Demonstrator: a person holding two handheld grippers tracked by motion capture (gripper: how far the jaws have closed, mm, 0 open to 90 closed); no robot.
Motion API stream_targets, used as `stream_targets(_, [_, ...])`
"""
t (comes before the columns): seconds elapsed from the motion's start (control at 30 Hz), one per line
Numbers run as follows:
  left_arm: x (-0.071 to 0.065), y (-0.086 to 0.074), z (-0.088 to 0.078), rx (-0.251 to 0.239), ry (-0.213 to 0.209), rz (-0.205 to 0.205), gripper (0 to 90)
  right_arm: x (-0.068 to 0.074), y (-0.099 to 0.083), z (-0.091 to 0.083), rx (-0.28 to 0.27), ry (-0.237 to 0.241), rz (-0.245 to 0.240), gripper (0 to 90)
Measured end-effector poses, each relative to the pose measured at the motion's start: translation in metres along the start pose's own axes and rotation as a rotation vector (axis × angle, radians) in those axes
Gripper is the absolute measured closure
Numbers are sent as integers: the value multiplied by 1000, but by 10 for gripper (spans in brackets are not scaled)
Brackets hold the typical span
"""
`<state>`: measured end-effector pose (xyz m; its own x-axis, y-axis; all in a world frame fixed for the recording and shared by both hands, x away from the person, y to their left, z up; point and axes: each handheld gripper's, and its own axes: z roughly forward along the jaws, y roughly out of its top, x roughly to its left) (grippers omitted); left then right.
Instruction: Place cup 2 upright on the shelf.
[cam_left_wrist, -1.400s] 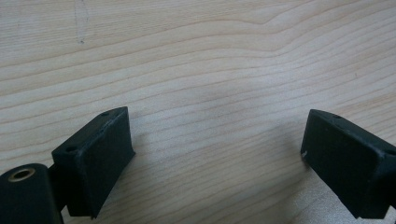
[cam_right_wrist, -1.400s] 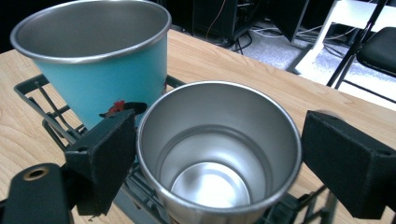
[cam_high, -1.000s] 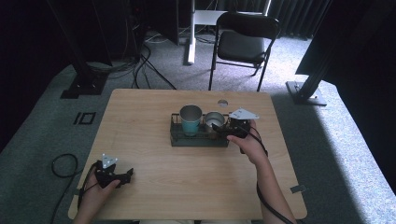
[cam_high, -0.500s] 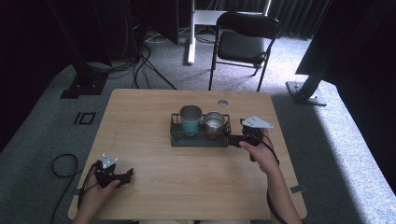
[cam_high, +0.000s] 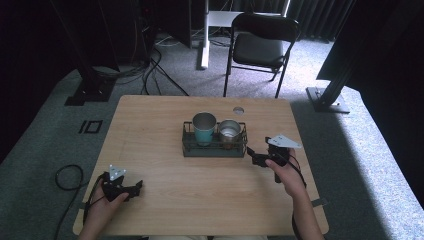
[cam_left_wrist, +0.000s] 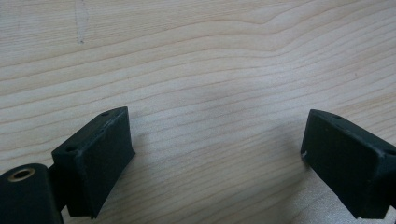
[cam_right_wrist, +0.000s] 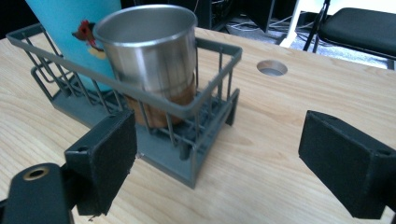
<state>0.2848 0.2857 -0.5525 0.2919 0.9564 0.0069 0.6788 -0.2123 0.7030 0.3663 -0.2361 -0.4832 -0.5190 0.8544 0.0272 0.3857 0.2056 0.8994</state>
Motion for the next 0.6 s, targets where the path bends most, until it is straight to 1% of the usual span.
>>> stream_targets(0.1, [0,0,0,-1,0,-1,96,-2,-6,-4,3,-4,9,113])
stream_targets(0.2, [0,0,0,0,1,-1,96,-3,-13,-7,11,-2,5,113])
stream_targets(0.27, [0,0,0,-1,0,-1,95,-4,-17,-8,21,-9,7,113])
stream_targets(0.43, [0,0,0,-1,0,-2,96,-8,-26,-13,32,-17,21,113])
stream_targets(0.47, [0,0,0,-1,0,-2,96,-9,-32,-16,38,-19,21,113])
stream_targets(0.57, [0,0,0,-1,0,-2,96,-11,-40,-19,57,-24,17,113])
stream_targets(0.6, [0,0,0,-1,0,-2,96,-11,-40,-19,57,-24,17,113])
